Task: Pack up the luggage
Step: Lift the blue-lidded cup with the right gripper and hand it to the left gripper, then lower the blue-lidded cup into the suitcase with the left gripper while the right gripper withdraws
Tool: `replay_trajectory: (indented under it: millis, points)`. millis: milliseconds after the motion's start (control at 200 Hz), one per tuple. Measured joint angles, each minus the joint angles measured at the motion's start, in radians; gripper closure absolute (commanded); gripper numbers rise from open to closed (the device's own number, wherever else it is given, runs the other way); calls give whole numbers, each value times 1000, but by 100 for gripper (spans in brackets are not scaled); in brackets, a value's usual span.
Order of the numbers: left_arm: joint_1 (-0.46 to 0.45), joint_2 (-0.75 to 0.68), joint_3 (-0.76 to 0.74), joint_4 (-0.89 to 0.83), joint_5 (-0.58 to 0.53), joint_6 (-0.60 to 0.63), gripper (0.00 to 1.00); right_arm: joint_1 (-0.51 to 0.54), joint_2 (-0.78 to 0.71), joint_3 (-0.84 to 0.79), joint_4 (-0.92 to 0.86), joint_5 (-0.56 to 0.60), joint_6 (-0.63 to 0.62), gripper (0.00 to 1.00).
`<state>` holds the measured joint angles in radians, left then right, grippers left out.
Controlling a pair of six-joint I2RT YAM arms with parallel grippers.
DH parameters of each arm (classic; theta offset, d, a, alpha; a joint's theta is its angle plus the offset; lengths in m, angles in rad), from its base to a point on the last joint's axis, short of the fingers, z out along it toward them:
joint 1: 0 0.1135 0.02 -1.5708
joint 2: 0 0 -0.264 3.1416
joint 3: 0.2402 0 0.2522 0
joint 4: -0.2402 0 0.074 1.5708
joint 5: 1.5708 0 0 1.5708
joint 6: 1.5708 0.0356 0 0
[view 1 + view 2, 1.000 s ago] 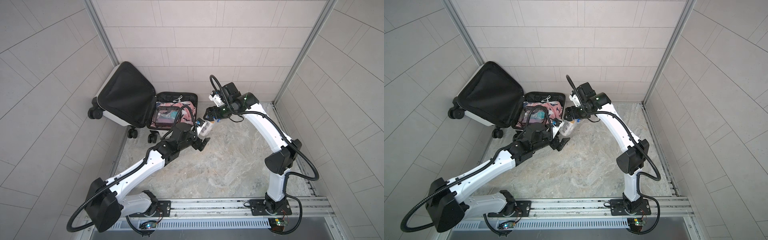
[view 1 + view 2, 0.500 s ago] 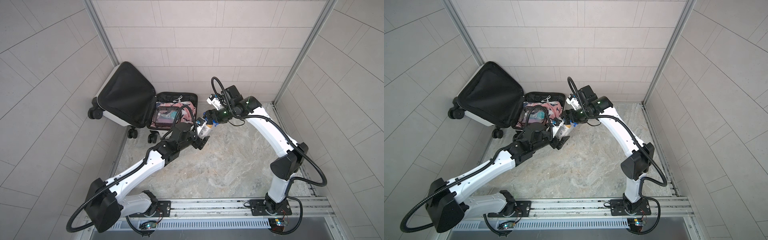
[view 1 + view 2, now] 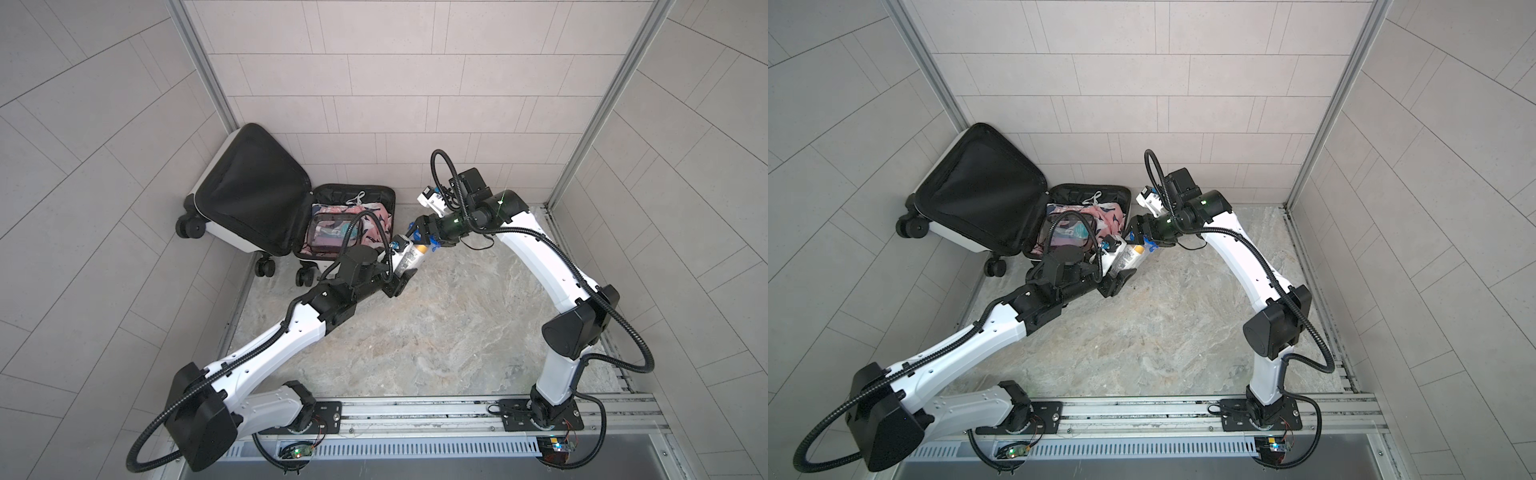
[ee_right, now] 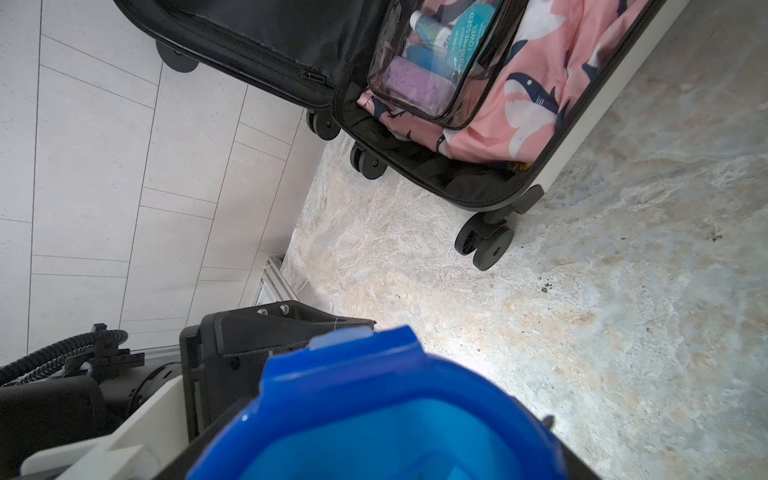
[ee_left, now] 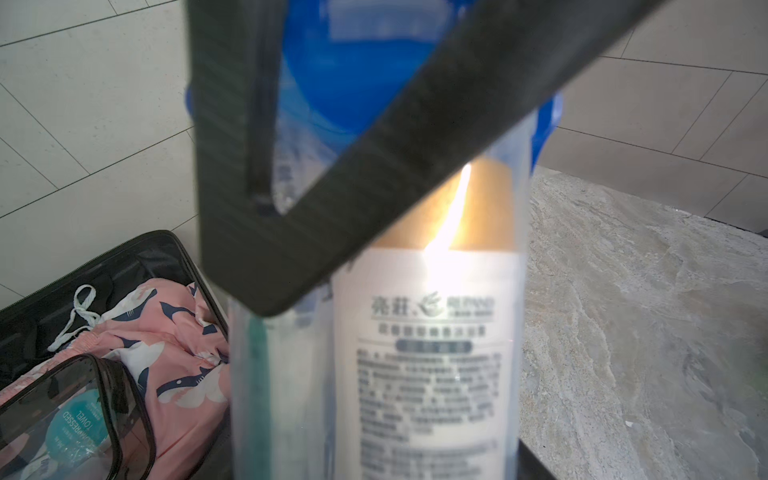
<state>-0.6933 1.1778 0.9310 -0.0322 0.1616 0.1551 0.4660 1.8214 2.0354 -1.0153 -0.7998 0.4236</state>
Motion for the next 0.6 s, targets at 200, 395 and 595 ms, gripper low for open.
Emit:
replay_trajectory:
  millis: [200, 395, 595]
  points:
    - [2, 0, 6, -14, 17, 0, 63, -2, -2, 0, -10, -3, 4, 14]
    - [1, -10, 12, -26, 50, 0, 68, -13, -45, -24, 5, 5, 60, 1]
    - [-3, -16, 12, -17, 78, 0, 71, -56, -113, -86, 74, -23, 140, 1]
